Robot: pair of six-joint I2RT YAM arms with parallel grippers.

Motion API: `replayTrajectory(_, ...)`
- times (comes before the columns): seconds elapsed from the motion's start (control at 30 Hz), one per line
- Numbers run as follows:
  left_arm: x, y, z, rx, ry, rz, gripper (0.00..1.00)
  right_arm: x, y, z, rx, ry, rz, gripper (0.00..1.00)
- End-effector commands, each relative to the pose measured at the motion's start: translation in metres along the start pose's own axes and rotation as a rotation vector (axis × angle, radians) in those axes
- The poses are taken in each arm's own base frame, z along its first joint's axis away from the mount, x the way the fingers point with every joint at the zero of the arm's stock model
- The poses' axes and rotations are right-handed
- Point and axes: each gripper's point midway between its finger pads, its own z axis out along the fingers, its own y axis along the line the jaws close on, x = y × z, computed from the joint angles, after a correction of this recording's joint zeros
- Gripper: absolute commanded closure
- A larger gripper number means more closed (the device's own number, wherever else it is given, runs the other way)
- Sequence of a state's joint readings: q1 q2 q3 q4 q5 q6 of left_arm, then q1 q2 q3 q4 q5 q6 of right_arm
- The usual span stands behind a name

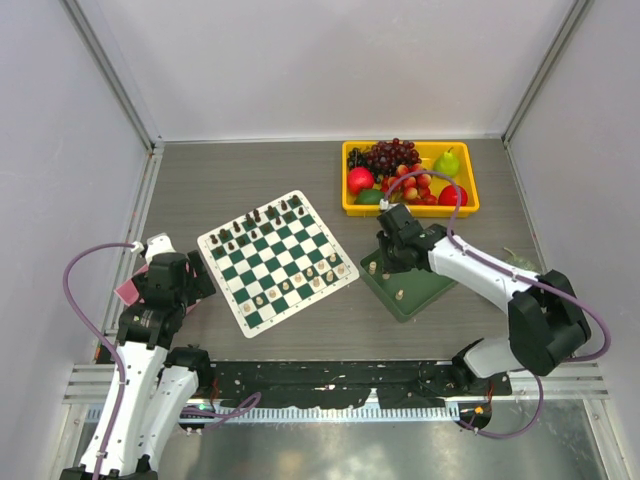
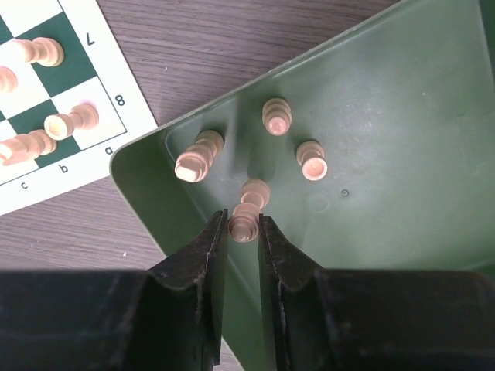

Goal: Set up the chess pieces on the board

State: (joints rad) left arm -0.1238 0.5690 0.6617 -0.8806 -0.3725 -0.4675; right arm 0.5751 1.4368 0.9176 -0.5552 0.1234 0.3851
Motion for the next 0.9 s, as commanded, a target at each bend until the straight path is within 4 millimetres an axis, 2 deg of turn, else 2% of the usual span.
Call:
replayTrajectory(0.0, -0.015, -0.005, -0.004, 0.026, -0.050, -0.022, 0.01, -0.020, 0.001, -0.024, -0.002, -0.085, -0.004, 0.85)
replayTrajectory(0.1, -0.015, -0.005, -0.004, 0.026, -0.050, -0.019, 0.01, -0.022, 0.001, -0.034, -0.013, -0.102, 0.001, 0.85)
replayTrajectory(0.27, -0.014, -0.005, -0.004, 0.030, -0.051, -0.021, 0.01, -0.036, 0.003, -0.063, -0.041, -0.180, 0.011, 0.85)
replayTrajectory(0.47, -0.015, -0.006, -0.005, 0.034, -0.055, -0.019, 0.01, -0.058, 0.026, -0.103, -0.138, -0.293, 0.003, 0.85)
replayTrajectory(0.57, -0.015, -0.005, -0.005, 0.032, -0.057, -0.020, 0.01, -0.065, 0.051, -0.117, -0.202, -0.320, -0.026, 0.85)
replayTrajectory(0.67, -0.015, -0.005, -0.005, 0.031, -0.058, -0.021, 0.01, -0.063, 0.080, -0.120, -0.256, -0.315, -0.065, 0.85)
replayTrajectory(0.73, -0.016, -0.005, -0.005, 0.031, -0.061, -0.022, 0.01, -0.060, 0.102, -0.118, -0.293, -0.302, -0.093, 0.85)
replayTrajectory(0.87, -0.016, -0.005, -0.005, 0.032, -0.064, -0.023, 0.01, -0.047, 0.147, -0.100, -0.341, -0.242, -0.162, 0.85)
